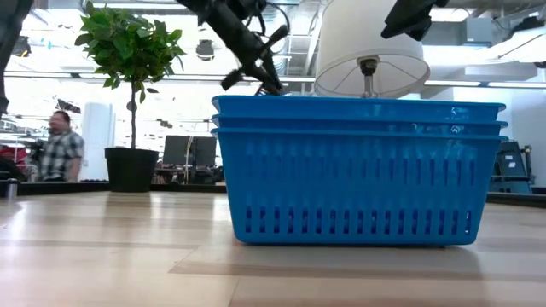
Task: Stack baskets by color
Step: Stack the left black bin into the right black bins, then return to Home Position
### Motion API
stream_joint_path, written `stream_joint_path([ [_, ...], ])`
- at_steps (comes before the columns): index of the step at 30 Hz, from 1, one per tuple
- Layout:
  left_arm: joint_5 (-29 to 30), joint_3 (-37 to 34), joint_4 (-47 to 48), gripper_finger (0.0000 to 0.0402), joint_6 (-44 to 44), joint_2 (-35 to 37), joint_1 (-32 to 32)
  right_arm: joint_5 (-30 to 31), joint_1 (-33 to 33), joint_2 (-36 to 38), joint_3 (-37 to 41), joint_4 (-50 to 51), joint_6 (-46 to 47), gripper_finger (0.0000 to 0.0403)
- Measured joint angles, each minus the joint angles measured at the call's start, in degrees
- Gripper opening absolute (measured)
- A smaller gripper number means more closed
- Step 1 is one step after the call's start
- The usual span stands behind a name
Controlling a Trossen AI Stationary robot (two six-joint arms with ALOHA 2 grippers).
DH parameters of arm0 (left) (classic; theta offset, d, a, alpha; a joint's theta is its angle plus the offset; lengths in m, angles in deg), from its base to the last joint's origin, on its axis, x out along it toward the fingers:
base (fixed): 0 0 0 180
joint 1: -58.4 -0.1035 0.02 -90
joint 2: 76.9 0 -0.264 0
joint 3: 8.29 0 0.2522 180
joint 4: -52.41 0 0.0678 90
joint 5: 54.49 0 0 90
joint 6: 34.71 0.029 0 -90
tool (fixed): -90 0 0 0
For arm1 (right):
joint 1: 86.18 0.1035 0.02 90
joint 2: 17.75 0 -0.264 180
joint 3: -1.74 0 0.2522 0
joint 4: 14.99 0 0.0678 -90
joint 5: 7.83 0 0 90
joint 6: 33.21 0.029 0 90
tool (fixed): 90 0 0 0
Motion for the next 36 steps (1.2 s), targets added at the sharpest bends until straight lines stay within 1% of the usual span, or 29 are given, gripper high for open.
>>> stream_joint_path([
  [3,-5.4,-0.1,-2.7,0.0,-3.8,-2.6,-2.0,0.1,0.0,0.0,0.0,0.0,-0.2,0.014],
  [4,-6.5,-0.1,-4.1,0.0,-4.6,-3.7,-2.3,0.1,0.0,0.0,0.0,0.1,-0.2,0.014],
  [7,-8.3,-0.2,-3.9,0.0,-6.9,-5.8,-3.5,0.1,0.0,0.0,0.0,0.6,-0.2,0.014],
  [14,-8.8,-0.1,-3.0,0.0,-8.3,-7.7,-4.7,0.1,0.0,0.0,0.0,1.4,-0.2,0.014],
  [18,-10.1,-0.1,-2.0,0.0,-7.5,-8.1,-4.5,0.1,0.0,0.0,0.0,1.4,-0.6,0.014],
  [24,-9.8,-0.1,-2.2,0.0003,-6.1,-8.2,-4.2,0.0,0.0,0.0,0.0,1.4,-1.7,0.014],
  [28,-9.9,-0.1,-2.2,0.0025,-4.5,-8.2,-4.2,0.0,0.0,0.0,0.0,1.4,-2.1,0.014],
  [36,-9.7,-0.1,-2.5,0.0096,-3.9,-8.2,-4.2,0.0,0.0,0.0,0.0,1.4,-2.2,0.014],
])
